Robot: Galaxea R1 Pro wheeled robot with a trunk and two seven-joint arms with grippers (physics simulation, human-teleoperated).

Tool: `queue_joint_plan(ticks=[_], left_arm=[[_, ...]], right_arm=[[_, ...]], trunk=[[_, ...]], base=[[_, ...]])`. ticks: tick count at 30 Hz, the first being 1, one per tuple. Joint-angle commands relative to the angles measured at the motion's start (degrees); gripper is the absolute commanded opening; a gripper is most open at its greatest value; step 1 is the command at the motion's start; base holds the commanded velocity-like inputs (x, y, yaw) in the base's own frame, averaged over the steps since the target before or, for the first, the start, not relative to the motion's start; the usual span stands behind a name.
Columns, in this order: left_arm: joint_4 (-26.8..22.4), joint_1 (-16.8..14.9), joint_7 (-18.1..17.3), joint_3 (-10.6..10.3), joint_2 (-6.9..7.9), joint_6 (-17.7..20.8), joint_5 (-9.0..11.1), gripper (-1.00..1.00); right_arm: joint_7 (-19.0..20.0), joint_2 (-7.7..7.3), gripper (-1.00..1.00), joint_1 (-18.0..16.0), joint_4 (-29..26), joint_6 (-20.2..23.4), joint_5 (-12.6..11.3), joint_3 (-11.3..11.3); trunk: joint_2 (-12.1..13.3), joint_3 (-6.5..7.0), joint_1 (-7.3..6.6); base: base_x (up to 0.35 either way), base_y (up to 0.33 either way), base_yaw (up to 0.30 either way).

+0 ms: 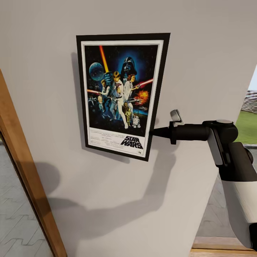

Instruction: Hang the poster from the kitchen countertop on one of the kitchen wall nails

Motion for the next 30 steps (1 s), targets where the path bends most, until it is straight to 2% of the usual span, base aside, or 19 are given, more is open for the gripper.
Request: queue_joint_plan(ticks=[1, 12, 21, 28, 30], left_arm=[[0.0, 0.0, 0.0, 0.0, -0.01, -0.1, 0.0, 1.0], [-0.1, 0.0, 0.0, 0.0, -0.01, -0.1, 0.0, 1.0], [-0.1, 0.0, 0.0, 0.0, -0.01, -0.1, 0.0, 1.0], [-0.1, 0.0, 0.0, 0.1, -0.01, -0.1, 0.0, 1.0], [-0.2, 0.3, 0.0, 0.1, -0.43, -0.2, 0.0, 1.0]], right_arm=[[0.0, -0.05, -1.0, 0.0, 0.0, 0.5, -0.4, 0.1], [0.0, -0.06, -1.0, 0.0, 0.1, 0.5, -0.3, 0.1], [-0.1, -0.06, -1.0, 0.0, 0.1, 0.5, -0.3, 0.1], [-0.1, -0.05, -1.0, 0.0, 0.1, 0.5, -0.3, 0.1], [-0.2, -0.15, -1.0, 0.0, 0.4, 0.5, -0.3, 0.2]], trunk=[[0.0, -0.01, 0.02], [0.0, -0.01, 0.02], [0.0, -0.01, 0.02], [0.0, -0.01, 0.02], [0.0, -0.01, 0.02]], base=[[0.0, 0.0, 0.0], [0.003, 0.0, 0.0], [0.208, 0.0, 0.0], [0.029, 0.0, 0.0], [0.0, 0.0, 0.0]])
